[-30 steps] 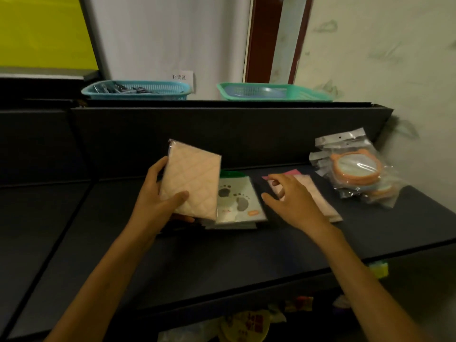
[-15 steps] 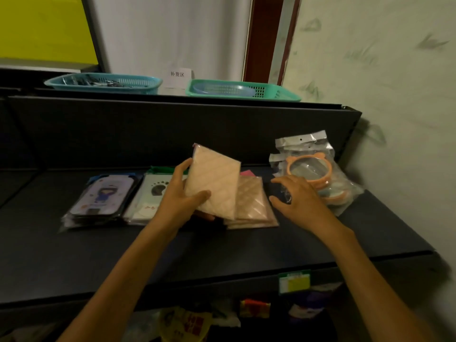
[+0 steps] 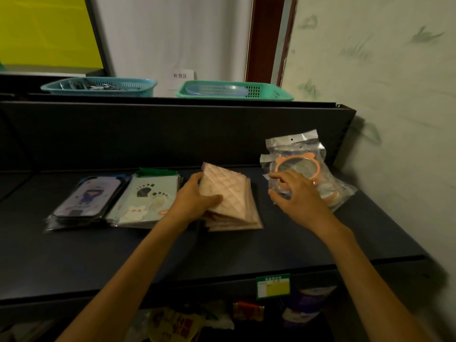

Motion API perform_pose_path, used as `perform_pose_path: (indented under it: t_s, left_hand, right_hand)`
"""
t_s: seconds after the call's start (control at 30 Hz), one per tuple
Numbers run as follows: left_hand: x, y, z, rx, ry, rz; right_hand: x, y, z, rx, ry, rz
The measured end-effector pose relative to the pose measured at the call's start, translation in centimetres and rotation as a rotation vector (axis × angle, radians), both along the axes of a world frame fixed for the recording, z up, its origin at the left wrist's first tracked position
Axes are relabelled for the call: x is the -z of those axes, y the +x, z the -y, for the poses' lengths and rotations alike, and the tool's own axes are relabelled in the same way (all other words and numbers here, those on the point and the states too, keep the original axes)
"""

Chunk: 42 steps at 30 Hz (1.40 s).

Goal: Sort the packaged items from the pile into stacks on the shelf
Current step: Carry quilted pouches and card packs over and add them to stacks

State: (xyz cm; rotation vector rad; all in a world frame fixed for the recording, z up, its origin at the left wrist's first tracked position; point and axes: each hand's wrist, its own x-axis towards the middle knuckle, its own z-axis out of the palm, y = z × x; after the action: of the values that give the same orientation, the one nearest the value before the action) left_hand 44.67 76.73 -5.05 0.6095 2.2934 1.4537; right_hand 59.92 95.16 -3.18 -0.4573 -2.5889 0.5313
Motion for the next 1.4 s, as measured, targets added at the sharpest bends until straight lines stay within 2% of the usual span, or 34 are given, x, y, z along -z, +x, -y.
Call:
perform_pose_path:
  t_s: [0.23, 0.4, 0.63, 0.83, 0.97, 1.4]
  left_hand:
    - [-1.6, 0.8, 0.6, 0.014, -0.371, -0.593]
    - [-2.4, 0.5, 3.8, 0.019, -0.466, -0.735]
    - [-2.8, -0.3, 10.3, 0.014, -0.598, -0.685]
    - [-2.2, -1.5, 17.6, -0.012, -0.555, -0.717]
    - [-2.0, -3.0, 23.9, -0.056, -0.589, -0.737]
    - [-0.1, -8.7, 48.3, -0.091, -0.678, -0.619]
  right_hand:
    - [-0.1, -0.4, 0.2, -0.024, -0.019, 0.005]
    - [0.3, -1.6, 1.4, -0.1, 0.008, 0.04]
    - [0.6, -4.3, 5.9, -0.163, 0.07, 0.133]
    - [0.9, -7.3, 11.9, -0.21, 0.055, 0.124]
    - [0.9, -9.5, 18.0, -0.243, 0.092, 0.128]
    - [1.6, -17.6, 41.0, -0.338, 0.078, 0.125]
